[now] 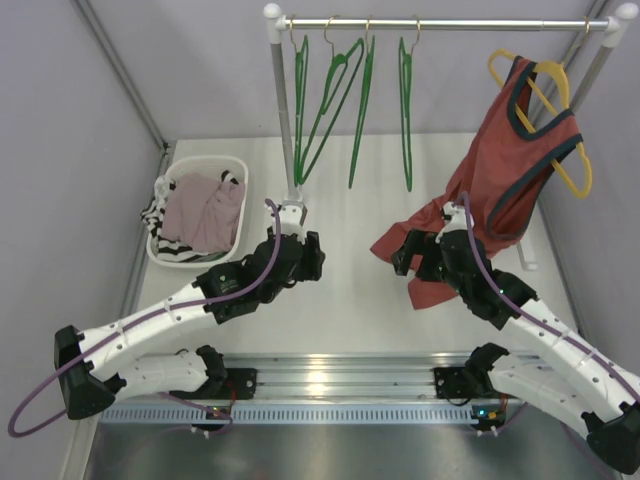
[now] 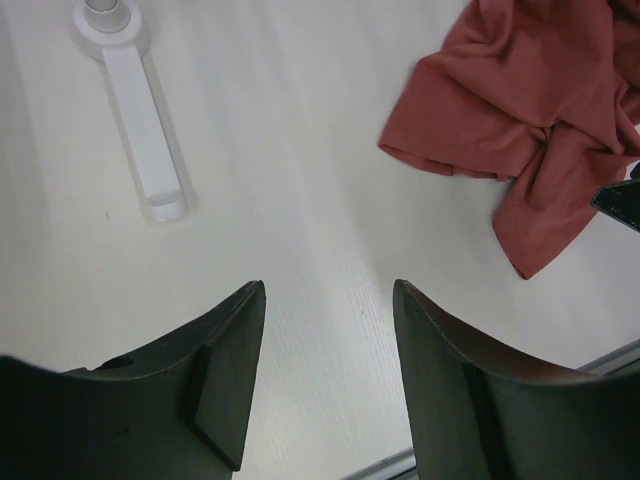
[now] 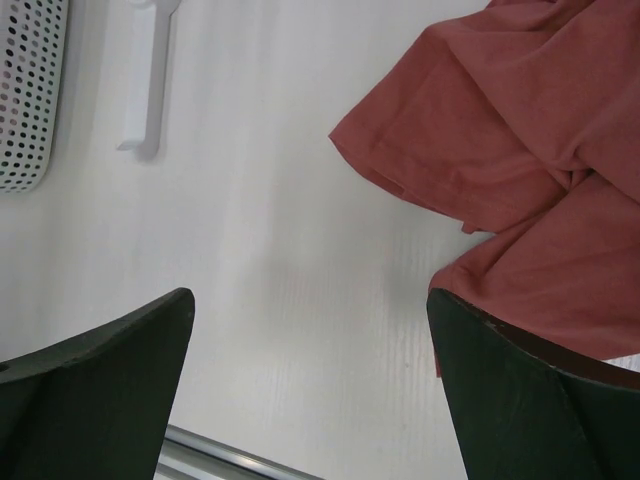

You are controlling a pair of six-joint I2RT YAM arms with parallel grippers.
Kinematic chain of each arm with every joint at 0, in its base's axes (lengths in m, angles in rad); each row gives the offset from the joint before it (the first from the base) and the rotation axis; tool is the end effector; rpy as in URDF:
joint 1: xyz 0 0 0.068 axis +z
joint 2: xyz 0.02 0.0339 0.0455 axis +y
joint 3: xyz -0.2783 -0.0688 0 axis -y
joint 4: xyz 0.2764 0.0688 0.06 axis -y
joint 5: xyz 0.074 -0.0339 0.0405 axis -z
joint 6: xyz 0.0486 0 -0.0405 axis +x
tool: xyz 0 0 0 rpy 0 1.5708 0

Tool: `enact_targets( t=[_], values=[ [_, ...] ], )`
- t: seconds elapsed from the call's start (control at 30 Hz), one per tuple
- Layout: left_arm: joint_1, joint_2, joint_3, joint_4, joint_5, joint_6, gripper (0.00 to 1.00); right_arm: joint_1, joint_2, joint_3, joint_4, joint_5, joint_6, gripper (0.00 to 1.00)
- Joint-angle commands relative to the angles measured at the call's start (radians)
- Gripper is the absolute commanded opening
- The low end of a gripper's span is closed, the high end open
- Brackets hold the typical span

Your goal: Place the tank top on the hanger

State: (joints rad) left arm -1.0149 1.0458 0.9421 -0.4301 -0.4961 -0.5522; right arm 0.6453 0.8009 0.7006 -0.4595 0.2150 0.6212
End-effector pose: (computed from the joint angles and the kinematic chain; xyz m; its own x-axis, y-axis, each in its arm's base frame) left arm 0.1580 -0.2105 0.3260 -0.5070 -0.0581 -0.8600 0.3110 0.9182 -0.2454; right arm 0.1742 0.1182 0.2808 -0.6029 0.2578 -0.7550 -0.1135 0.9090 0.4010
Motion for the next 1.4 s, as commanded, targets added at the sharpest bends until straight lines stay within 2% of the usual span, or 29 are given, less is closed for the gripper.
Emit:
enact_targets(
  t=[0.0,0.33,0.5,0.6,0.67,0.83,0.97,1.13,1.37],
  values=[
    [0.006,-0.006,-0.003,0.008,-0.027,-0.012,0.59,0.013,-0.006,0.007,0.051,-0.017,-0.018,1.00],
    [0.015,-0.010,0.009,-0.042,-0.093,-0.034,0.59,0.013,0.007,0.007,0.041,-0.046,-0.035,1.00],
    [0.097,0.029,0.058,-0.110,-0.116,-0.057,0.60,0.013,0.024,0.007,0.042,-0.063,-0.041,1.00],
    [0.220,0.097,0.110,-0.163,-0.101,-0.064,0.60,0.011,0.038,0.013,0.042,-0.075,-0.046,1.00],
    [0.336,0.126,0.129,-0.160,-0.062,-0.052,0.60,0.013,0.046,0.016,0.038,-0.083,-0.049,1.00],
    [0.599,0.212,0.230,-0.205,-0.076,-0.089,0.61,0.013,0.069,0.031,0.032,-0.098,-0.061,1.00],
    [0.723,0.284,0.280,-0.194,-0.113,-0.097,0.64,0.013,0.078,0.028,0.047,-0.140,-0.061,1.00],
    [0.890,0.404,0.333,-0.151,-0.058,-0.071,0.66,0.013,0.090,0.025,0.065,-0.173,-0.058,1.00],
    [1.004,0.640,0.451,-0.052,-0.006,0.000,0.66,0.013,0.100,0.028,0.087,-0.210,-0.048,1.00]
  ],
)
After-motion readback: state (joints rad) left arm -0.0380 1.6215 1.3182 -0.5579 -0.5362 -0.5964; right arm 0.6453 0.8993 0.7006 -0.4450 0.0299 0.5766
